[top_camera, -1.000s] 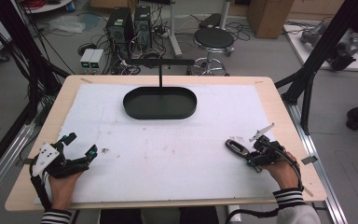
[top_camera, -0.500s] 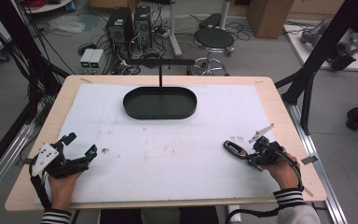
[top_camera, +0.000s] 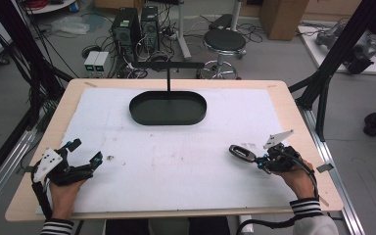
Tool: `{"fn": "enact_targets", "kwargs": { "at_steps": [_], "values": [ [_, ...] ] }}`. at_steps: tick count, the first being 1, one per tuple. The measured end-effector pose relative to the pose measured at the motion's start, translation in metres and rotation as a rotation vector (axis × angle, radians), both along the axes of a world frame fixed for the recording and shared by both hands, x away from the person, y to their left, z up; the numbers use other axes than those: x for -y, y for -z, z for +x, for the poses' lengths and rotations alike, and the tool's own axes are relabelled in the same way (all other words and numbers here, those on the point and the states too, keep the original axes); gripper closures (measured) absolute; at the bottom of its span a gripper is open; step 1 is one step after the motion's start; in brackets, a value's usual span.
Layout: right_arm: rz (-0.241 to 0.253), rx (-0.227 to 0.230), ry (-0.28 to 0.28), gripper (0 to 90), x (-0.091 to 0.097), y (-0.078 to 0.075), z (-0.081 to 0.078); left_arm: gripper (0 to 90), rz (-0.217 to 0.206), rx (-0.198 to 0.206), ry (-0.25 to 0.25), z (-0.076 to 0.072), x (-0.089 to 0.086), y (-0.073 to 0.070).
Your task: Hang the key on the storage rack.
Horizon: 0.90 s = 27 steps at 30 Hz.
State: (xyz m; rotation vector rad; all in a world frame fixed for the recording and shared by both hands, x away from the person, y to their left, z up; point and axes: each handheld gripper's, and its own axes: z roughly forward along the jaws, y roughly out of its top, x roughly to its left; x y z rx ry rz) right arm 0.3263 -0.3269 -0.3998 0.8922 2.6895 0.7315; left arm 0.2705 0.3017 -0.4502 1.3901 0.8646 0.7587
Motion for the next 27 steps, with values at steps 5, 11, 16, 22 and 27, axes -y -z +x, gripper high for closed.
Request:
{"fn": "enact_targets", "kwargs": {
  "at_steps": [5,11,16,22,27],
  "values": [
    [0.081,0.057,-0.058,84.7,-0.007,-0.010,0.002,5.2,-0.013,0.006,0.021,0.002,0.000,-0.007],
    [0.164,0.104,-0.143,84.6,-0.019,-0.019,0.007,5.3,0.020,0.003,0.106,0.012,0.010,-0.034],
    [0.201,0.117,-0.208,84.7,-0.031,-0.028,0.012,5.3,0.041,0.022,0.163,0.022,0.018,-0.053],
    [0.249,0.133,-0.270,84.6,-0.042,-0.041,0.021,5.2,0.042,0.022,0.365,0.034,0.026,-0.074],
    [0.271,0.137,-0.340,84.6,-0.055,-0.051,0.031,5.3,0.113,-0.016,0.462,0.042,0.036,-0.086]
  ]
}}
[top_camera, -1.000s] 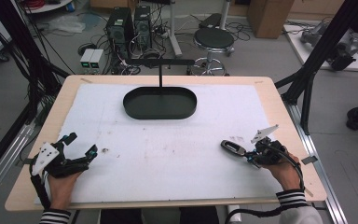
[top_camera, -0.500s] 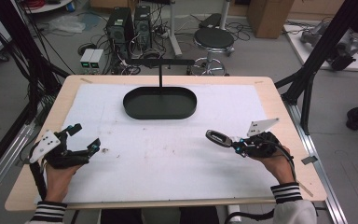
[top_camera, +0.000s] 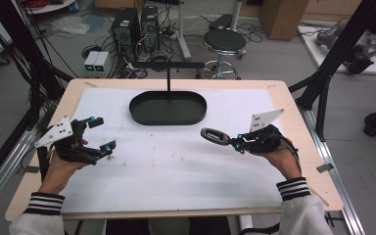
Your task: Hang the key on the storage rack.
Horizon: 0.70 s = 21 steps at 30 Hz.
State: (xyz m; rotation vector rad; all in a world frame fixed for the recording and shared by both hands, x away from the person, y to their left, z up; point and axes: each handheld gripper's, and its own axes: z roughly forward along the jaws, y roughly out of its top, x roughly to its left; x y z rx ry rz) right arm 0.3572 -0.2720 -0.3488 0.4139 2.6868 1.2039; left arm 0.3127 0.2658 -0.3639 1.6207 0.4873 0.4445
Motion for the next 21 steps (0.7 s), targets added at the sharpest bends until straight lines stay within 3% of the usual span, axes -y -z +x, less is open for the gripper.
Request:
{"fn": "enact_targets", "kwargs": {
  "at_steps": [7,14,18,21],
  "values": [
    [-0.008,0.015,-0.070,84.6,-0.026,-0.016,0.012,5.3,0.070,-0.016,0.057,0.014,0.016,-0.017],
    [-0.015,0.024,-0.133,84.6,-0.047,-0.029,0.020,5.3,0.113,-0.033,0.100,0.023,0.030,-0.025],
    [-0.030,0.033,-0.156,84.6,-0.057,-0.034,0.022,5.3,0.161,-0.041,0.155,0.028,0.043,-0.031],
    [-0.037,0.035,-0.171,84.6,-0.063,-0.037,0.022,5.3,0.167,-0.047,0.195,0.029,0.050,-0.036]
  ]
}}
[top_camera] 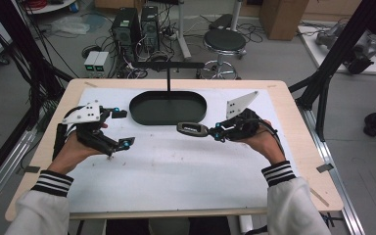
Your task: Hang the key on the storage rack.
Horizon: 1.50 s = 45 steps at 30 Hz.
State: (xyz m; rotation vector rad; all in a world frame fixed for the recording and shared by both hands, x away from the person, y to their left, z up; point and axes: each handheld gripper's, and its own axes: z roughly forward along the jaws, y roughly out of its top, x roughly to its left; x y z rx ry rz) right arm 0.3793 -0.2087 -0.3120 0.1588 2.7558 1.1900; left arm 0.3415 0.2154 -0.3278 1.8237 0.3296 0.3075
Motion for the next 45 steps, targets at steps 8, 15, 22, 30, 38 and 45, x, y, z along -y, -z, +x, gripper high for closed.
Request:
{"fn": "enact_targets", "kwargs": {
  "at_steps": [8,15,22,30,38,45],
  "values": [
    [-0.012,-0.001,-0.023,84.7,-0.013,0.001,0.001,5.3,0.040,-0.001,0.048,0.006,0.021,-0.013],
    [-0.020,0.001,-0.047,84.7,-0.024,-0.001,0.001,5.3,0.117,0.003,0.097,0.013,0.048,-0.018],
    [-0.025,0.018,-0.073,84.7,-0.037,-0.007,0.001,5.3,0.140,0.008,0.125,0.015,0.063,-0.022],
    [-0.034,0.020,-0.083,84.6,-0.046,-0.008,0.002,5.2,0.209,0.000,0.156,0.016,0.079,-0.023],
    [-0.034,0.019,-0.094,84.6,-0.051,-0.008,0.002,5.3,0.249,-0.007,0.178,0.016,0.092,-0.019],
    [-0.044,0.011,-0.097,84.6,-0.053,-0.008,0.001,5.3,0.265,-0.024,0.181,0.019,0.100,-0.016]
  ]
}}
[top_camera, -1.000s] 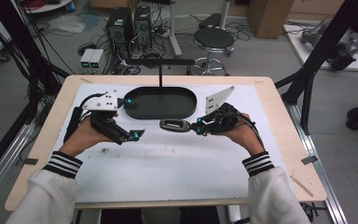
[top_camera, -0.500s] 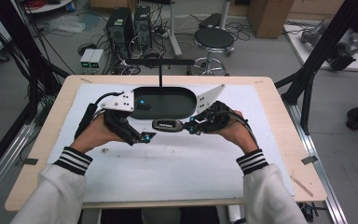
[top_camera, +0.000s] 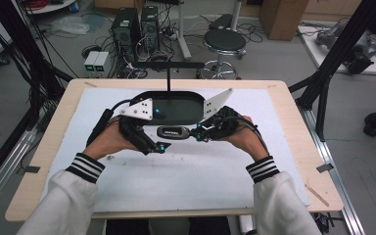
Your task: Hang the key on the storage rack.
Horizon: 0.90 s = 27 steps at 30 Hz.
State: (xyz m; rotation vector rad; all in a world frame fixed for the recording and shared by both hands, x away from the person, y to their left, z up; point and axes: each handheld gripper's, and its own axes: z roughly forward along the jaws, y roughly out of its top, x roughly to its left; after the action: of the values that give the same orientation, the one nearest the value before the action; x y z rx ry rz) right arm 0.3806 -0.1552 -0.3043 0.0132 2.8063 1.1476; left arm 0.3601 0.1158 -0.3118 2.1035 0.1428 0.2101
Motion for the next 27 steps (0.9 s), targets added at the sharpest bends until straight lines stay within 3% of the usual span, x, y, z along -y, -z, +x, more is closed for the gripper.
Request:
{"fn": "enact_targets", "kwargs": {
  "at_steps": [17,20,27],
  "values": [
    [-0.003,0.009,-0.011,84.6,-0.004,-0.001,-0.002,5.3,0.047,-0.022,0.010,0.003,0.016,0.002],
    [0.001,0.008,-0.014,84.6,-0.005,-0.002,-0.003,5.3,0.071,-0.028,0.010,0.004,0.019,0.003],
    [-0.005,0.005,-0.013,84.6,-0.005,-0.002,-0.004,11.7,0.083,-0.025,0.015,0.003,0.022,0.003]
  ]
}}
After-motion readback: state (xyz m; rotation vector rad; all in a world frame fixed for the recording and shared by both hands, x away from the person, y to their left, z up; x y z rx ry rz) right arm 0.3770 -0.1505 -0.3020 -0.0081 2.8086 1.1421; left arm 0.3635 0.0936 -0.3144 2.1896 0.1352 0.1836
